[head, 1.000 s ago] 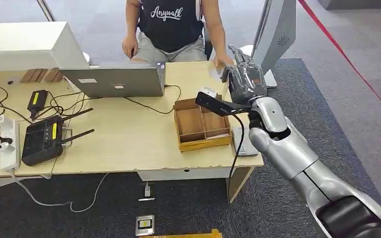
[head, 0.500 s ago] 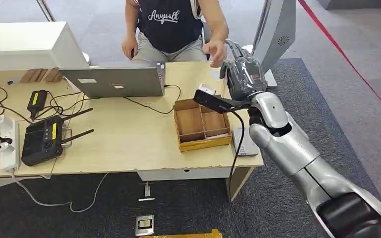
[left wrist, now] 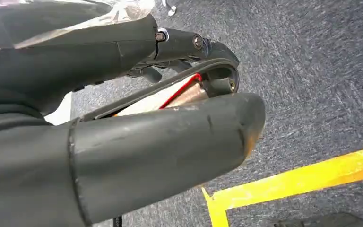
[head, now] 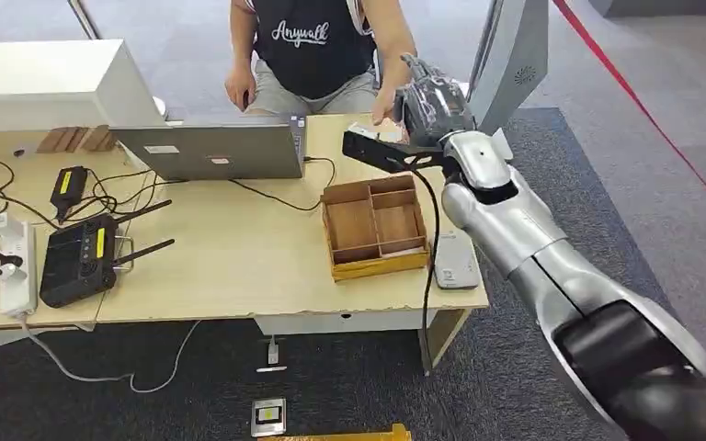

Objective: Pass the card to the sensor for recognition and then transmit it.

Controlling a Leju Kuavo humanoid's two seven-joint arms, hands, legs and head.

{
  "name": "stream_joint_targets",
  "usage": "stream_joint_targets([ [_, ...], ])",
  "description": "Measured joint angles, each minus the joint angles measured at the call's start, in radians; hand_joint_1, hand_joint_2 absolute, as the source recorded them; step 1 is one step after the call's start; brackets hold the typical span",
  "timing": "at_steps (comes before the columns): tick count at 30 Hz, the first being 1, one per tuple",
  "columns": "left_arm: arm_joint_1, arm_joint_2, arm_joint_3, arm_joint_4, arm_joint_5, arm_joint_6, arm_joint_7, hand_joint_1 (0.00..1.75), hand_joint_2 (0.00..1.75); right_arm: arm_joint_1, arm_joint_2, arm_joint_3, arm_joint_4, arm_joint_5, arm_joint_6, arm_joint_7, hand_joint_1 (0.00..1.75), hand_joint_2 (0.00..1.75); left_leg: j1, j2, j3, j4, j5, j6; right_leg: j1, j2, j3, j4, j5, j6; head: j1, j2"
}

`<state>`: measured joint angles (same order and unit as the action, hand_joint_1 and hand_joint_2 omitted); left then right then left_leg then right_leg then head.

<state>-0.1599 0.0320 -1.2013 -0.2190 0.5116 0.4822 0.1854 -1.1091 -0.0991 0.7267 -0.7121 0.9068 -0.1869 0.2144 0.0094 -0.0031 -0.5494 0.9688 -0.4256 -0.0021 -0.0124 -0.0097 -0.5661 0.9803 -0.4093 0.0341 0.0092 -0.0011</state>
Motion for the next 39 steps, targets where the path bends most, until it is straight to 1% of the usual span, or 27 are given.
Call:
stream_joint_targets([
  [6,0.0,0.001,-0.001,0.0,0.0,0.0,0.0,0.0,0.0,-0.036,0.038,0.017,0.096,0.003,-0.002,0.0,1.75,1.75,0.0,0.0,0.0,0.0,0.0,0.0,0.0,0.0,0.0,0.0,0.0,0.0,0.0,0.0],
  [14,0.001,0.002,-0.001,0.0,0.003,0.001,0.0,0.0,0.0,-0.045,0.056,0.03,0.153,0.003,-0.005,-0.001,1.75,1.75,0.0,0.0,0.0,0.0,0.0,0.0,0.0,0.0,0.0,0.0,0.0,0.0,0.0,0.0],
  [19,0.004,0.002,-0.001,0.0,0.022,0.011,0.002,0.0,0.0,-0.065,0.071,0.034,0.191,0.002,-0.02,0.023,1.75,1.75,0.0,0.0,0.0,0.0,0.0,0.0,0.0,0.0,0.0,0.0,0.0,0.0,0.0,0.0],
  [22,0.01,0.002,-0.001,0.0,0.033,0.02,0.002,0.0,0.0,-0.088,0.087,0.035,0.225,0.002,-0.042,0.044,1.75,1.75,0.0,0.0,0.0,0.0,0.0,0.0,0.0,0.0,-0.001,0.0,0.0,0.0,0.0,0.0],
  [24,0.013,0.002,-0.001,0.0,0.034,0.021,0.002,0.0,0.0,-0.096,0.092,0.035,0.24,0.0,-0.045,0.054,1.68,1.75,0.0,0.0,0.0,0.0,0.0,0.0,0.0,0.0,-0.001,0.0,0.0,0.0,0.0,0.0],
  [25,0.014,0.002,-0.001,0.001,0.035,0.021,0.002,0.0,0.0,-0.097,0.094,0.035,0.244,-0.002,-0.047,0.055,1.57,1.75,0.0,0.0,0.0,0.0,0.0,0.0,0.0,0.0,-0.001,0.0,0.0,0.0,0.0,0.0],
  [26,0.017,0.002,-0.001,0.001,0.035,0.021,0.002,0.0,0.0,-0.101,0.096,0.035,0.253,-0.005,-0.047,0.061,0.68,1.75,0.0,0.0,0.0,0.0,0.0,0.0,0.0,0.0,-0.001,0.0,0.0,0.0,0.0,0.0],
  [27,0.02,0.002,-0.001,0.001,0.035,0.021,0.002,0.0,0.0,-0.101,0.096,0.034,0.26,-0.009,-0.051,0.069,0.0,1.75,0.0,0.0,0.0,0.0,0.0,0.0,0.0,0.0,-0.001,0.0,0.0,0.0,0.0,0.0],
  [33,0.028,0.002,-0.001,0.004,0.044,0.029,-0.004,0.0,0.0,-0.101,0.089,0.034,0.289,-0.014,-0.072,0.084,0.0,1.75,0.0,0.0,0.0,0.0,0.0,0.0,0.0,0.0,-0.001,0.0,0.0,0.0,0.0,0.0],
  [39,0.034,0.007,-0.001,0.007,0.057,0.035,-0.007,0.0,0.0,-0.101,0.084,0.035,0.307,0.005,-0.089,0.082,0.0,1.75,0.0,0.0,0.0,0.0,0.001,0.0,0.0,0.0,-0.001,0.0,0.001,0.0,0.0,0.0],
])
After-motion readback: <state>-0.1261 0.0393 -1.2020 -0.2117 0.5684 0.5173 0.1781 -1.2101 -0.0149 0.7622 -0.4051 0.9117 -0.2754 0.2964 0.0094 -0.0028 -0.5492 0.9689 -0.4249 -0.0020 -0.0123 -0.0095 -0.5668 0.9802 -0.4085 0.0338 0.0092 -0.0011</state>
